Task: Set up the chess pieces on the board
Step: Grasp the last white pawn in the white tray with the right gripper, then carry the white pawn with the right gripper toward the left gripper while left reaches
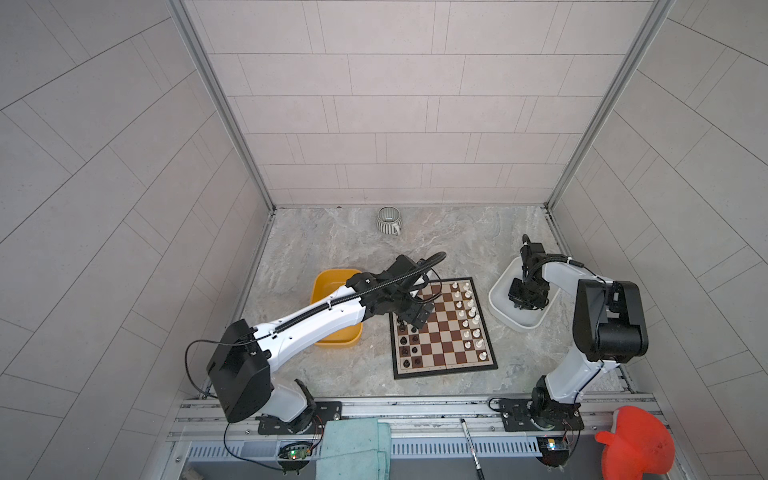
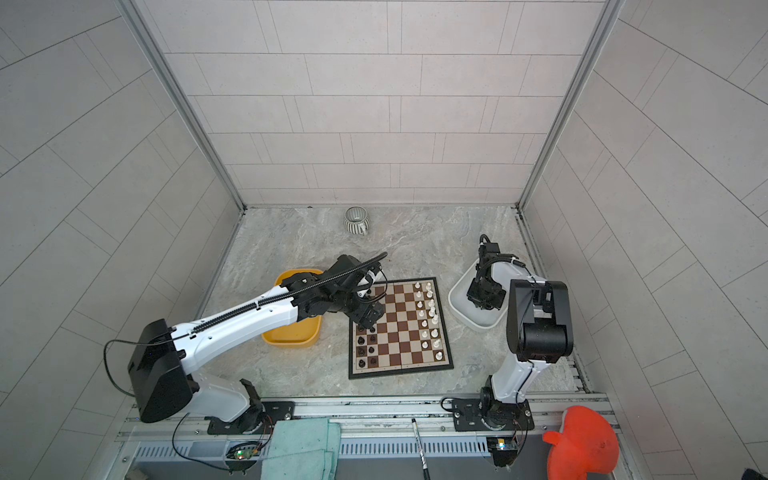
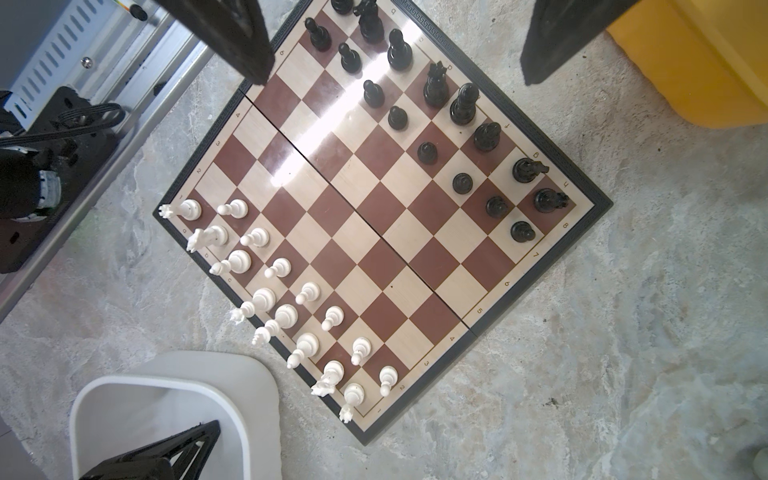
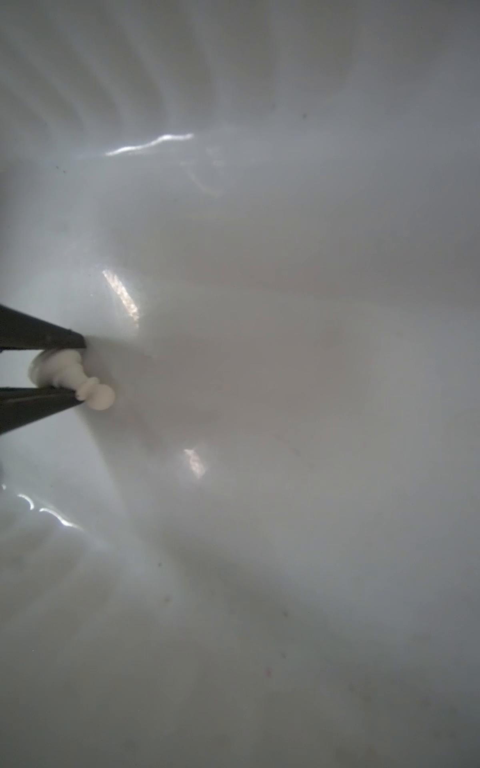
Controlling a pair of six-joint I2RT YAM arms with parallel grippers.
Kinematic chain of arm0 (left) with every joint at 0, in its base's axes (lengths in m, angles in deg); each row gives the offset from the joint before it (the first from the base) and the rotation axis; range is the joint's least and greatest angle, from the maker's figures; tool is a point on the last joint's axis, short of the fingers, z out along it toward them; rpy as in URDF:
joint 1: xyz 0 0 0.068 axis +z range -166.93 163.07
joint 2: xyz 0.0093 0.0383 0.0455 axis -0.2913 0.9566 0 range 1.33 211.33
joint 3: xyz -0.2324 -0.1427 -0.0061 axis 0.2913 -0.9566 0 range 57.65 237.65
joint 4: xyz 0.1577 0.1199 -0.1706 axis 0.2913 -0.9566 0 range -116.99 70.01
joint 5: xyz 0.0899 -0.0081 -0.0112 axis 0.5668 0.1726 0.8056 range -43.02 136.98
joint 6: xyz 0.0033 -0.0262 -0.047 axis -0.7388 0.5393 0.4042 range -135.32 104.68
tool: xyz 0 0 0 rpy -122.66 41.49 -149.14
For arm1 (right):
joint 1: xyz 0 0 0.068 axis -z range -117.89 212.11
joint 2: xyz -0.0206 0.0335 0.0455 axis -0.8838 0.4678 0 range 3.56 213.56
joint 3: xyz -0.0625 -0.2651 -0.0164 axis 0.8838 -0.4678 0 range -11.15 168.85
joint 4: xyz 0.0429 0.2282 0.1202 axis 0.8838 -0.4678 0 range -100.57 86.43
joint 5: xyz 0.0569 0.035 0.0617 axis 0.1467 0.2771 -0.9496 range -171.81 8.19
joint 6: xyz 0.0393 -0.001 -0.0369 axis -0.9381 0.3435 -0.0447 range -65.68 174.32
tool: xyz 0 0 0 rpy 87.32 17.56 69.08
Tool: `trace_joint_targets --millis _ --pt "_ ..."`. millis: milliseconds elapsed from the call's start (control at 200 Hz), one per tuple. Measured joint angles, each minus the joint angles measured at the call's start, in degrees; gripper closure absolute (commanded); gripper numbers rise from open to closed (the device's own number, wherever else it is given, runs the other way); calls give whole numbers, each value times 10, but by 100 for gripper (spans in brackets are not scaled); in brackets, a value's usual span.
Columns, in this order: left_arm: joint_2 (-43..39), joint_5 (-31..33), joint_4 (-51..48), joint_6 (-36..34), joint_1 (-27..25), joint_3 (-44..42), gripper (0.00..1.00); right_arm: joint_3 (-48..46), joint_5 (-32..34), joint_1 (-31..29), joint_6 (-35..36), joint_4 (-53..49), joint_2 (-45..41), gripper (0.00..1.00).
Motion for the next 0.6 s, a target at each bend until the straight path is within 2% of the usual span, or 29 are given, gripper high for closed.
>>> trace_joint_targets --millis 355,600 --pt "2 -46 24 36 38 0 0 -34 -43 -7 37 66 -99 98" --pt "27 -152 31 88 115 14 0 -48 -91 -59 64 131 -190 98"
